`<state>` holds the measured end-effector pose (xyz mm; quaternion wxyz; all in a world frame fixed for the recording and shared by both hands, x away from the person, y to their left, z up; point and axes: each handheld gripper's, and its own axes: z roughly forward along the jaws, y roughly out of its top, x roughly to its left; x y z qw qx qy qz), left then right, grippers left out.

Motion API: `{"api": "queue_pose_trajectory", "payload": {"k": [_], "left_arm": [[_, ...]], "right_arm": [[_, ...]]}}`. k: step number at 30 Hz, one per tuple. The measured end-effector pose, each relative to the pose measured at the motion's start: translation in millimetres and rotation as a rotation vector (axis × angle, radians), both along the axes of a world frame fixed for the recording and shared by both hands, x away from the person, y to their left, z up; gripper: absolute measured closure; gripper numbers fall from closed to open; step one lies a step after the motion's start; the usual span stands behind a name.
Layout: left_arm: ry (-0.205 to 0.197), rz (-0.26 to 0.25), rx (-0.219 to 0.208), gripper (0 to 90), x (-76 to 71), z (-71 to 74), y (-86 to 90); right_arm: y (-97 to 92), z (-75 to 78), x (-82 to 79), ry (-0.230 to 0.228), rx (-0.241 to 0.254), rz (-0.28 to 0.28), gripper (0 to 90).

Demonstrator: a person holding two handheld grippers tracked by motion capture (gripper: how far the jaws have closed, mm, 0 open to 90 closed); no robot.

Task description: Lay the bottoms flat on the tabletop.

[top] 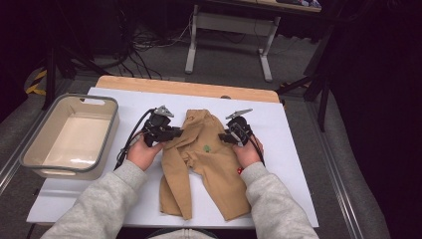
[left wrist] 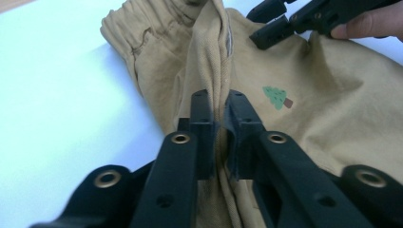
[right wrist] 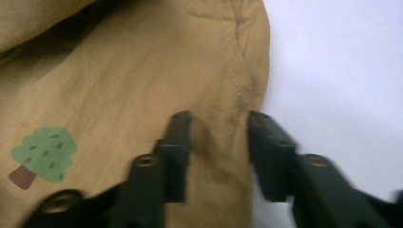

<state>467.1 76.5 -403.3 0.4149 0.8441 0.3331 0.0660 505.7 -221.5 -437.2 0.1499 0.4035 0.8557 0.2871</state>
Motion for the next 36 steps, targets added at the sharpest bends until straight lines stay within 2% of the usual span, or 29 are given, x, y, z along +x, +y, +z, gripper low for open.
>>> {"api": "queue_pose_trajectory", "payload": {"k": [2, 3, 4, 6, 9, 10, 11, 12, 13, 14, 15, 16, 17, 18, 20, 22, 24, 25, 26, 30, 32, 36], "left_arm": [[0.003, 0.007, 0.004, 84.6, 0.1, 1.5, 0.3], [-0.004, 0.01, 0.005, 85.0, 0.4, 2.4, 0.8], [-0.012, 0.017, 0.005, 85.2, 0.0, 5.2, 1.9], [-0.032, 0.03, 0.003, 85.4, 0.1, 10.3, 3.7], [-0.08, 0.064, 0.017, 85.5, 6.5, 23.7, 8.7], [-0.1, 0.101, 0.015, 85.4, 12.6, 29.7, 10.8], [-0.112, 0.119, 0.023, 85.1, 18.2, 32.8, 12.6], [-0.115, 0.159, 0.022, 83.9, 26.4, 34.7, 15.0], [-0.121, 0.207, 0.017, 79.0, 34.3, 35.6, 18.6], [-0.127, 0.269, 0.029, 75.1, 41.5, 35.4, 22.9], [-0.124, 0.303, 0.03, 72.6, 44.5, 34.4, 25.5], [-0.096, 0.331, 0.014, 65.5, 47.5, 32.4, 28.5], [-0.057, 0.342, 0.001, 49.6, 48.0, 30.4, 29.8], [-0.036, 0.314, -0.01, 43.1, 45.5, 28.7, 30.0], [-0.021, 0.26, -0.029, 42.4, 36.2, 24.7, 25.9], [-0.022, 0.207, -0.028, 40.6, 25.7, 21.7, 19.3], [-0.023, 0.19, -0.025, 39.1, 21.9, 20.8, 17.0], [-0.025, 0.134, -0.015, 38.8, 9.4, 18.7, 11.1], [-0.039, 0.119, 0.001, 39.5, 6.6, 18.5, 10.3], [-0.012, 0.081, 0.015, 40.2, -7.8, 13.4, 8.8], [-0.016, 0.063, 0.042, 40.9, -11.9, 8.9, 10.1], [0.026, 0.05, 0.059, 42.9, -21.2, -4.2, 10.6]], "right_arm": [[1.0, 1.1, 0.4, 0.006, 0.0, 0.003, 80.5], [0.7, 1.7, 1.4, 0.012, 0.009, 0.01, 83.7], [1.0, 2.8, 1.0, 0.013, 0.01, 0.011, 84.5], [0.8, 9.1, -1.1, -0.014, 0.002, 0.021, 85.3], [-7.3, 27.6, -3.6, -0.068, 0.017, 0.007, 85.7], [-12.9, 35.6, -3.5, -0.091, 0.019, -0.01, 85.8], [-22.5, 46.0, -2.4, -0.119, 0.025, -0.042, 85.8], [-29.5, 51.7, -1.0, -0.135, 0.03, -0.065, 85.8], [-40.1, 58.1, 1.5, -0.157, 0.036, -0.099, 85.3], [-51.3, 62.7, 3.7, -0.186, 0.036, -0.146, 84.0], [-65.3, 65.3, 6.0, -0.216, 0.029, -0.212, 76.3], [-72.7, 65.1, 6.8, -0.222, 0.026, -0.248, 66.9], [-81.0, 63.1, 7.8, -0.214, 0.032, -0.28, 50.8], [-88.3, 59.2, 7.6, -0.185, 0.038, -0.3, 46.7], [-95.0, 52.8, 1.1, -0.165, 0.038, -0.289, 46.8], [-98.2, 48.7, -7.1, -0.162, 0.04, -0.277, 46.4], [-99.6, 46.0, -12.8, -0.154, 0.05, -0.263, 46.3], [-100.2, 42.4, -23.4, -0.141, 0.064, -0.24, 46.1], [-99.5, 41.4, -28.2, -0.14, 0.066, -0.226, 46.2], [-93.8, 41.1, -45.8, -0.144, 0.08, -0.166, 45.7], [-91.5, 41.3, -51.4, -0.14, 0.097, -0.146, 45.5], [-84.6, 39.1, -63.2, -0.131, 0.117, -0.096, 44.8]]}}
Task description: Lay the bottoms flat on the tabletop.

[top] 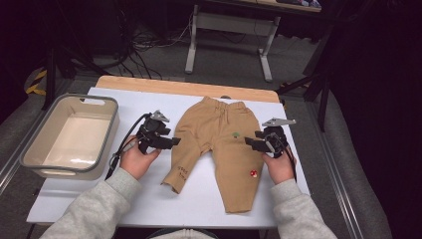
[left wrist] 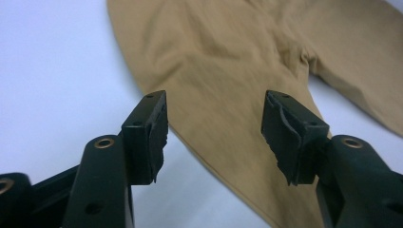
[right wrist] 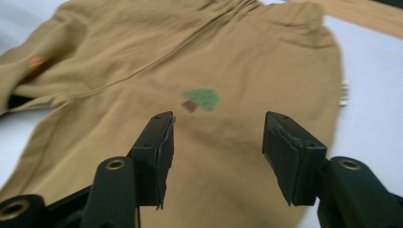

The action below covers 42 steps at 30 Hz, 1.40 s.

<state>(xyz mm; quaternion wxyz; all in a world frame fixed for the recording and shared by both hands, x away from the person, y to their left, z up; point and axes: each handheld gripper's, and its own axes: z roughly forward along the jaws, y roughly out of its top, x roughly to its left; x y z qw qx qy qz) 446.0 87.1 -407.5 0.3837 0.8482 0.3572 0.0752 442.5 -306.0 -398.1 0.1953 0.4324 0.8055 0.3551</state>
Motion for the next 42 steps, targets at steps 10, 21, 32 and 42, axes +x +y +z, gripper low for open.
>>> {"api": "queue_pose_trajectory", "payload": {"k": [10, 21, 32, 42], "left_arm": [[0.092, -0.04, 0.069, 46.2, -8.0, -22.9, -4.9], [0.102, -0.063, 0.169, 57.6, -12.9, -35.9, -15.3], [0.082, -0.106, 0.196, 88.0, -20.1, -34.6, -21.8], [-0.02, 0.007, 0.11, 88.5, -23.9, -6.4, 10.1]], "right_arm": [[8.3, -6.4, -24.7, 0.001, 0.029, 0.045, 42.1], [3.7, -12.0, -42.9, 0.021, 0.074, 0.054, 40.5], [-3.6, -16.9, -54.3, 0.014, 0.123, 0.036, 39.9], [-12.9, -18.6, -57.9, 0.014, 0.151, 0.019, 39.6]]}}
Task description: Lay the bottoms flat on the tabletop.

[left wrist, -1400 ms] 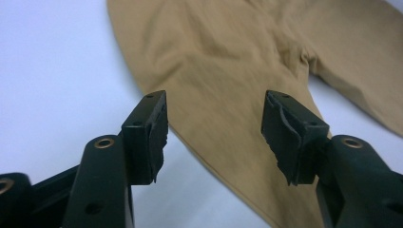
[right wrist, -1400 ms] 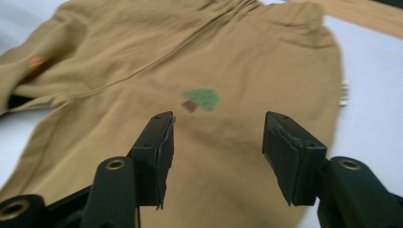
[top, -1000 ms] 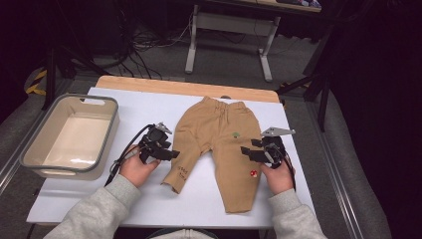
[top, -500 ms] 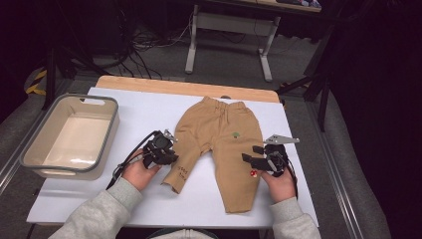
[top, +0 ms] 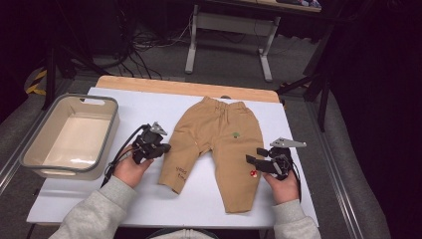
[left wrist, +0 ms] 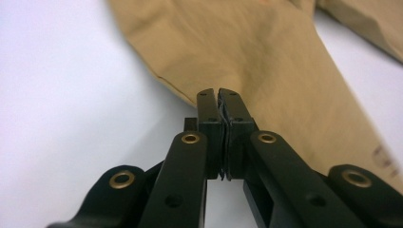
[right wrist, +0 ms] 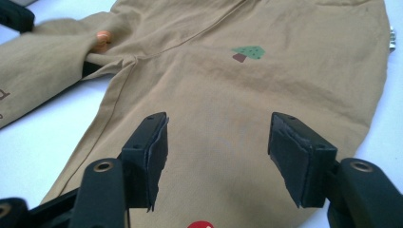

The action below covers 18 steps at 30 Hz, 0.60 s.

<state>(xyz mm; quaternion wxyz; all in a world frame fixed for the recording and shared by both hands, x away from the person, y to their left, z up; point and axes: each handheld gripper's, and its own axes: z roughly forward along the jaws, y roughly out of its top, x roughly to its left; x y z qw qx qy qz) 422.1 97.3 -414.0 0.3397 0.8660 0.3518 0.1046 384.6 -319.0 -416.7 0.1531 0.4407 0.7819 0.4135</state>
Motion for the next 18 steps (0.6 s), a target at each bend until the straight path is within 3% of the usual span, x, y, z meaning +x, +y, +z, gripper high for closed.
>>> {"api": "queue_pose_trajectory", "payload": {"k": [1, 5, 7, 10, 13, 14, 16, 18], "left_arm": [[-0.043, 0.029, 0.03, 88.5, -0.1, 1.4, 2.4], [-0.103, 0.089, 0.112, 88.5, 1.0, -1.9, 1.0], [-0.109, 0.124, 0.156, 88.4, 6.0, -7.1, 0.6], [-0.104, 0.16, 0.184, 88.1, 10.8, -12.3, 1.9], [-0.093, 0.162, 0.128, 86.4, 11.9, -9.6, 6.6], [-0.093, 0.162, 0.128, 85.6, 11.9, -9.6, 6.6], [-0.092, 0.131, 0.074, 81.9, 6.7, -3.6, 6.9], [-0.077, 0.071, -0.012, 75.0, -4.1, 3.6, 4.4]], "right_arm": [[-0.2, 0.7, -1.0, -0.003, 0.003, 0.0, 39.6], [1.9, 0.3, -2.8, -0.006, 0.004, 0.007, 39.7], [2.6, -0.2, -3.9, -0.01, 0.002, 0.013, 39.7], [2.3, -1.2, -5.1, -0.008, 0.002, 0.014, 39.7], [1.3, -1.9, -6.7, -0.007, 0.004, 0.014, 39.7], [1.3, -1.9, -6.7, -0.007, 0.004, 0.014, 39.7], [1.1, -2.1, -7.4, -0.009, 0.005, 0.015, 39.7], [1.8, -1.4, -8.2, -0.012, 0.003, 0.018, 39.6]]}}
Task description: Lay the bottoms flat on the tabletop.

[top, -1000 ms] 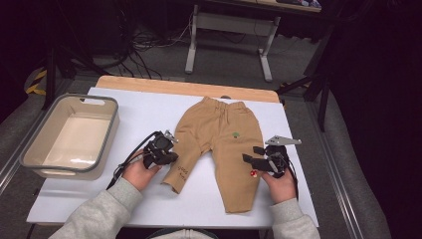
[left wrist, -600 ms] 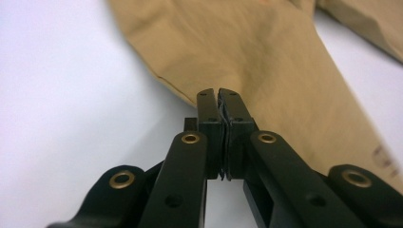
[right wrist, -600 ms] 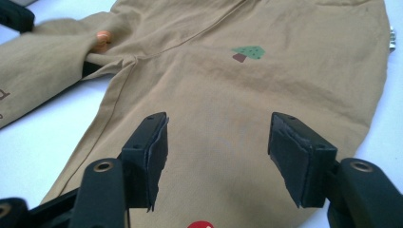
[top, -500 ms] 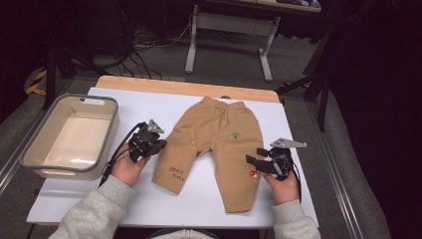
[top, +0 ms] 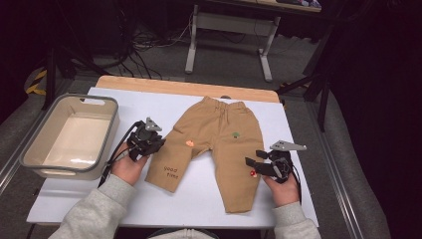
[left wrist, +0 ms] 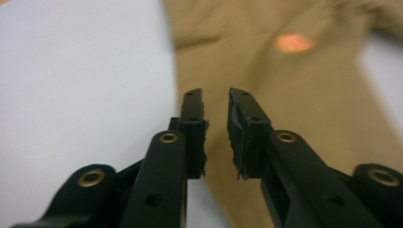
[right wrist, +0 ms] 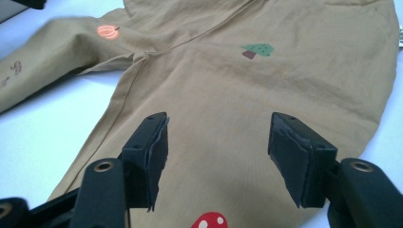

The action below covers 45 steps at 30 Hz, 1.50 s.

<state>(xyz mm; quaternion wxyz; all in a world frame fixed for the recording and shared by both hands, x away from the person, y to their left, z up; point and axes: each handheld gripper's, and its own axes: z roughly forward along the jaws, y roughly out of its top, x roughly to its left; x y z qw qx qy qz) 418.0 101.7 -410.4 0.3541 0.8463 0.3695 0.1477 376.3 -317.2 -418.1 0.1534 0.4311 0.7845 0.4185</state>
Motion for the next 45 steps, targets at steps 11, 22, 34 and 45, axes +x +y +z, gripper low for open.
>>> {"api": "queue_pose_trajectory", "payload": {"k": [11, 22, 34, 45], "left_arm": [[0.11, -0.237, -0.06, 50.3, -44.6, -8.5, -41.1], [0.13, -0.215, 0.097, 59.6, -53.1, -30.0, -50.9], [0.085, -0.202, 0.008, 89.5, -51.5, -9.5, -30.4], [0.041, -0.106, -0.037, 89.3, -38.0, 4.4, 4.3]], "right_arm": [[2.5, 1.5, -1.5, -0.008, 0.002, 0.015, 39.2], [3.9, 1.4, 0.3, -0.008, 0.003, 0.023, 38.9], [4.6, 2.3, 1.1, -0.014, 0.005, 0.029, 39.0], [4.9, 2.3, 1.0, -0.014, 0.006, 0.032, 39.0]]}}
